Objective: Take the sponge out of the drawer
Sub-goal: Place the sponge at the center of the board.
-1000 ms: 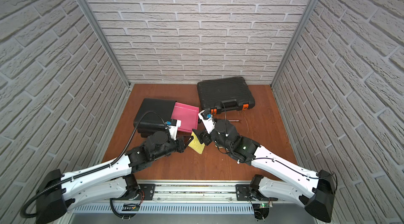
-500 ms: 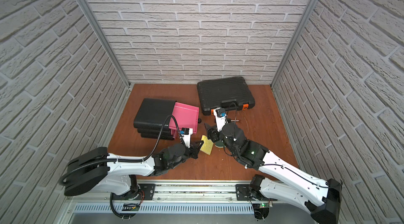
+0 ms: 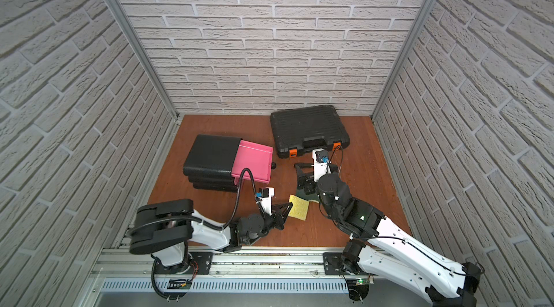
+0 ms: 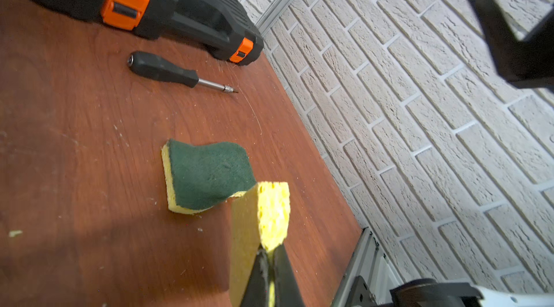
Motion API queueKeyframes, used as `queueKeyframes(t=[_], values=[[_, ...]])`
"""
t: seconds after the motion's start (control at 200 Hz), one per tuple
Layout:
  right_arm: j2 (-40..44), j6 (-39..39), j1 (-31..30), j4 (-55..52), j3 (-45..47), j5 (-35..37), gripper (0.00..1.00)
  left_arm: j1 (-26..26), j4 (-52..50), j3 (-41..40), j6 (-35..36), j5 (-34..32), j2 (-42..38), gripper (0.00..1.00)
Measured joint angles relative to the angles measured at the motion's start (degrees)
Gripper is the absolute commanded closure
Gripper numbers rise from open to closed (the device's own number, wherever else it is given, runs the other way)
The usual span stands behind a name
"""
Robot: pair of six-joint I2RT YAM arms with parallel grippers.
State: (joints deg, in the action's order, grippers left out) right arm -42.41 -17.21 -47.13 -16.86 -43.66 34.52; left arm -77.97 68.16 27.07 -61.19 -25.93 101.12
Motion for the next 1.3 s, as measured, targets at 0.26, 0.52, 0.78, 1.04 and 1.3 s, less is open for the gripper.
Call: queueKeyframes(t=[0.26, 0.52, 0.78, 1.04, 1.3], values=[[-1.33, 0.02, 2.67, -1.11, 0.48, -1.44, 0.04, -2.69, 5.88, 2.32, -6.45, -3.26, 7.80, 1.00], [-1.66, 0.00, 4.79, -2.40, 2.12, -2.32, 0.04, -3.32, 4.61, 3.98, -14.71, -4.85, 9.92, 1.00], [0.74, -0.17, 6.49, -2.71, 2.64, -3.32, 0.04, -3.30, 1.09, 4.11, -22.29, -6.01, 12.17, 0.96], [1.97, -0.42, 7.45, -3.15, 3.19, -3.72, 0.04, -3.08, -7.06, 6.10, -27.82, -5.90, 12.13, 0.82], [4.92, -0.39, 8.52, -4.09, 3.52, -3.65, 0.04, -3.10, -14.14, 8.13, -31.30, -5.95, 10.54, 0.60]])
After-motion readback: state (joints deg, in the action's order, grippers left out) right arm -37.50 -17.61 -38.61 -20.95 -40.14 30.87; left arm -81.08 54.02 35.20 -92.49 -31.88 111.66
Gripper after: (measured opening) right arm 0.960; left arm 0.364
